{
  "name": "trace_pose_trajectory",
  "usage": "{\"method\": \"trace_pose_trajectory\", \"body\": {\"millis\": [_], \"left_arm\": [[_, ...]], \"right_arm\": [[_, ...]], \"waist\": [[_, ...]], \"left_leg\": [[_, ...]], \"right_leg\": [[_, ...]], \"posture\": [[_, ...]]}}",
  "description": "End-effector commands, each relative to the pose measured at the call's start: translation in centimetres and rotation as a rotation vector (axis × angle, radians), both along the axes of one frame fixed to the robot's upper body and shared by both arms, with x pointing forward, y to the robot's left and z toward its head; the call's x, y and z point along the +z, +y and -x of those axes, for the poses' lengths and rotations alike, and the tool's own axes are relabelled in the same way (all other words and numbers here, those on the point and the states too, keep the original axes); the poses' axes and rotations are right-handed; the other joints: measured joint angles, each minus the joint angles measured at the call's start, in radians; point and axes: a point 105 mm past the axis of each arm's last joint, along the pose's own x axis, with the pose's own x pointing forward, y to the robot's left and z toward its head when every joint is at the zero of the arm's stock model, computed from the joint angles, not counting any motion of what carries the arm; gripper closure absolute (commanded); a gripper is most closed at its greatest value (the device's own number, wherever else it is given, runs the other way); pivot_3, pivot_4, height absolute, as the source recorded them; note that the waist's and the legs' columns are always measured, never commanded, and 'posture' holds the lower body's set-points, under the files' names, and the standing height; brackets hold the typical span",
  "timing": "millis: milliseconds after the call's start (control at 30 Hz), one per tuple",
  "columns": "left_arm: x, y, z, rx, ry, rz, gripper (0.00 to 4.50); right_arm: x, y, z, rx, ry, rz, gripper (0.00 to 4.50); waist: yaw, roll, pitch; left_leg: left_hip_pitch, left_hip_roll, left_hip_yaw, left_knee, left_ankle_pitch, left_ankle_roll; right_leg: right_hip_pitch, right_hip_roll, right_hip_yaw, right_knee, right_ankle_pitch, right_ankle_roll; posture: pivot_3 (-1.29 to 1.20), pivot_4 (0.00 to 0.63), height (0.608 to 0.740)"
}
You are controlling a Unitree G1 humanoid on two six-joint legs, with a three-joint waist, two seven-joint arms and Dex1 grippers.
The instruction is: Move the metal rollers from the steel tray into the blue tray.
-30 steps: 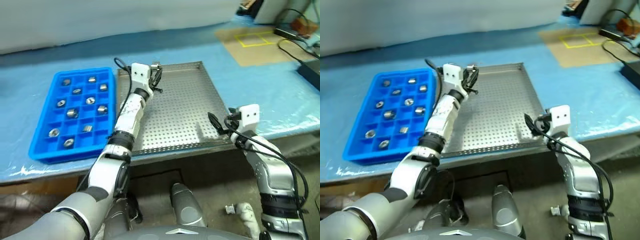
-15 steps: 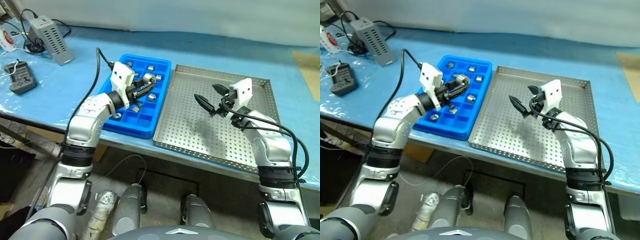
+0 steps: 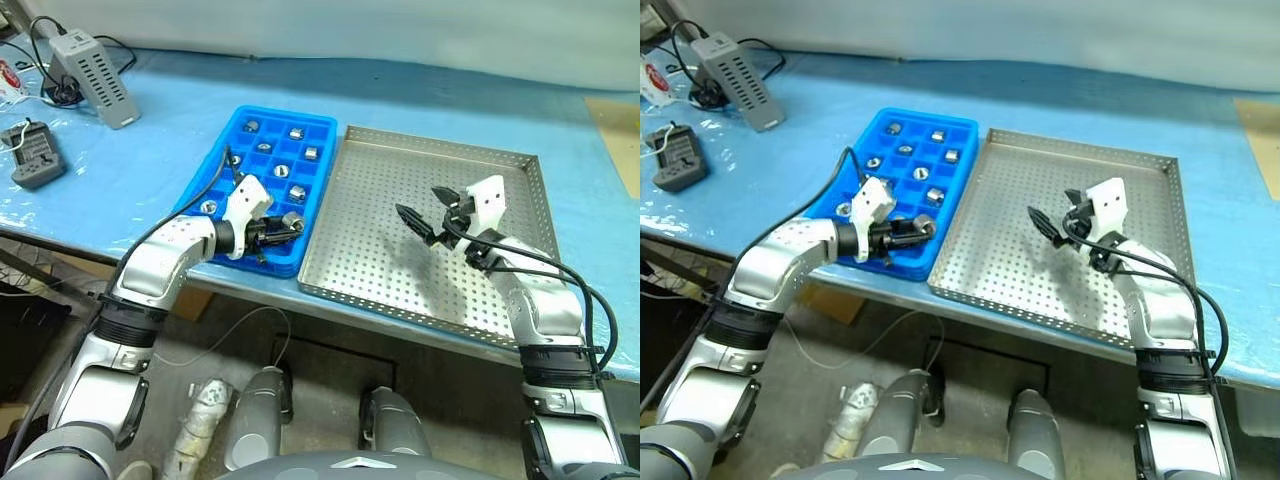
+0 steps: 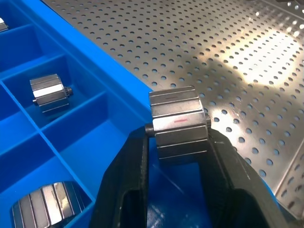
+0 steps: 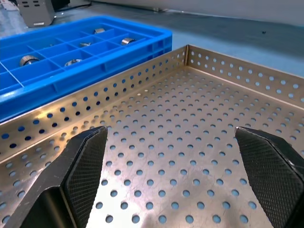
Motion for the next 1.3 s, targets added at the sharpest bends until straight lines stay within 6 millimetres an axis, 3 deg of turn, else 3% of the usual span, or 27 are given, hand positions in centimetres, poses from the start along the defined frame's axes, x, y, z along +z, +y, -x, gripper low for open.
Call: {"method": "trace_pose_trajectory", "body": {"millis": [33,233,433,533,633,800,967,1300], "left_arm": [[0.6,1.2,0.5,-0.019,-0.032,-0.061,3.40],[0.5,2.1,0.2,-0.025,-0.053,-0.123,3.40],[1.0,0.8,0.3,-0.053,-0.069,-0.076,1.39],[3.6,-0.3,0.1,-0.038,-0.052,0.107,0.43],[6.4,-0.4,-0.9,0.008,-0.083,0.249,0.43],[7.8,-1.4,-2.2,0.034,-0.146,0.296,0.43],[8.3,-3.4,-2.5,0.003,-0.235,0.353,0.43],[6.2,-3.5,-3.5,-0.011,-0.279,0.277,0.43]], "right_arm": [[1.3,-0.8,0.4,-0.030,-0.065,0.008,0.00],[0.9,-0.7,0.3,-0.039,-0.059,0.006,0.00],[1.0,-0.5,0.3,-0.040,-0.064,0.002,0.00],[1.2,-0.5,0.2,-0.041,-0.068,-0.001,0.00],[1.8,-0.6,0.1,-0.046,-0.083,-0.033,0.00],[2.5,-0.1,-0.1,-0.033,-0.100,-0.052,0.00],[2.0,0.3,-0.2,-0.021,-0.088,-0.026,0.00],[2.3,0.1,0.2,0.027,-0.094,0.039,0.00]], "waist": [[0.000,0.000,0.000],[0.000,0.000,0.000],[0.001,0.000,0.000],[0.004,0.000,0.000],[0.002,0.000,0.000],[0.000,0.001,-0.001],[0.004,0.001,-0.001],[0.003,0.001,-0.001]], "left_leg": [[0.001,0.001,0.000,-0.001,0.001,-0.001],[0.005,0.004,0.000,-0.005,0.005,-0.006],[0.007,0.004,0.000,-0.006,0.006,-0.008],[0.007,0.004,0.001,-0.007,0.006,-0.008],[0.007,0.004,0.002,-0.006,0.006,-0.007],[0.010,0.005,0.002,-0.006,0.007,-0.007],[0.010,0.008,0.002,-0.006,0.007,-0.007],[0.010,0.018,0.003,-0.006,0.008,-0.010]], "right_leg": [[0.000,0.001,0.000,0.000,0.000,-0.002],[0.000,0.003,0.001,0.001,0.003,-0.007],[0.002,0.003,0.002,0.001,0.004,-0.008],[0.002,0.004,0.002,0.001,0.004,-0.008],[0.002,0.003,0.002,0.001,0.004,-0.008],[0.003,0.005,0.003,0.001,0.005,-0.009],[0.004,0.007,0.003,-0.002,0.005,-0.009],[0.003,0.016,0.003,-0.003,0.007,-0.013]], "posture": [[-0.03,0.150,0.740],[-0.02,0.150,0.740],[-0.02,0.150,0.740],[-0.03,0.150,0.740],[-0.03,0.150,0.740],[-0.02,0.150,0.740],[0.00,0.150,0.740],[-0.02,0.150,0.740]]}}
